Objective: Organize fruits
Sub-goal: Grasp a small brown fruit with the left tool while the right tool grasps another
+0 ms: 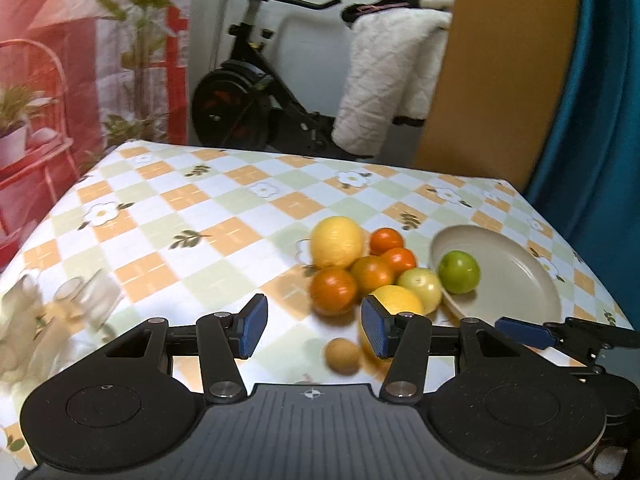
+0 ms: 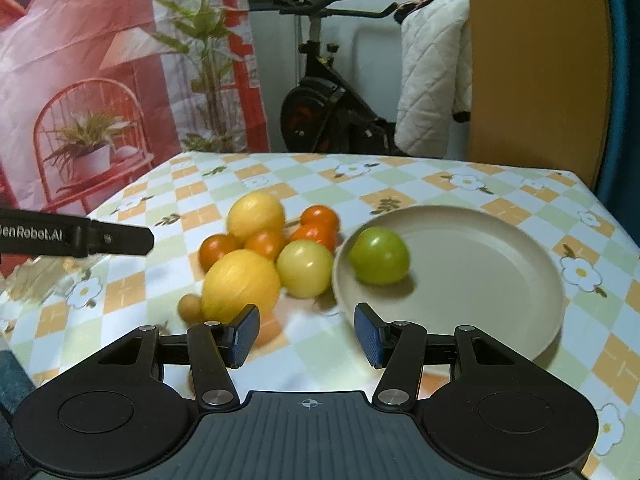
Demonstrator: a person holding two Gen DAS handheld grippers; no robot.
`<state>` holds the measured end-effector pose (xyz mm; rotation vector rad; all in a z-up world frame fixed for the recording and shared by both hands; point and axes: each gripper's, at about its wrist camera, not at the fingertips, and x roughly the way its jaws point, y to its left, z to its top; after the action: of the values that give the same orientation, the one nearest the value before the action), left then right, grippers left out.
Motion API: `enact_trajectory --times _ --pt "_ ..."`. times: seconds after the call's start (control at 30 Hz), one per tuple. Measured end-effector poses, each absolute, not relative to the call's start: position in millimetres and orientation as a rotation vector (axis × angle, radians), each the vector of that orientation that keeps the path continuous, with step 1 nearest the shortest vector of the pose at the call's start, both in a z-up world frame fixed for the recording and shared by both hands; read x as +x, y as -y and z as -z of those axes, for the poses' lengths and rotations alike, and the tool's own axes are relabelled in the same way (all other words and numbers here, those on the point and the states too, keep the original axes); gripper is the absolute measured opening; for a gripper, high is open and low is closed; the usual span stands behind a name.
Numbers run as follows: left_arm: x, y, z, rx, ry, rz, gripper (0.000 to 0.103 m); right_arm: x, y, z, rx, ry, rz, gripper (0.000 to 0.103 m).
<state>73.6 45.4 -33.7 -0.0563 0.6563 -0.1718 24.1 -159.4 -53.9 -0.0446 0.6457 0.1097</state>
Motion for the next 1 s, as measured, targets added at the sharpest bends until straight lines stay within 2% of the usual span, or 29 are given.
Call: enact_trajectory --times 0.4,0.53,0.67,0.9,1.0 --pt "68.8 -50.2 53.8 -0.051 -0.688 0.174 0.054 21.8 117.1 72.0 -0.147 -0.724 -0.223 0.048" --pt "65.4 -46.2 59.8 -0.041 -0.698 0.196 0.054 22.4 112.9 78.5 -0.158 -0.749 -0.249 0.041" --pt "64.0 -43.7 65.7 -0.042 -0.699 0.219 0.054 22.2 112.9 81.7 -0.159 -0.76 -0.259 0.024" --pt "73.0 -34.3 74.5 -0.029 -0.679 0.288 0.052 22.8 124.9 81.4 -0.156 -0.746 -0.212 0.024" --pt "79.0 -31.2 78.1 -0.015 -0.672 0.313 0.043 22.7 131.2 81.1 -0.146 -0.744 -0.195 0.024"
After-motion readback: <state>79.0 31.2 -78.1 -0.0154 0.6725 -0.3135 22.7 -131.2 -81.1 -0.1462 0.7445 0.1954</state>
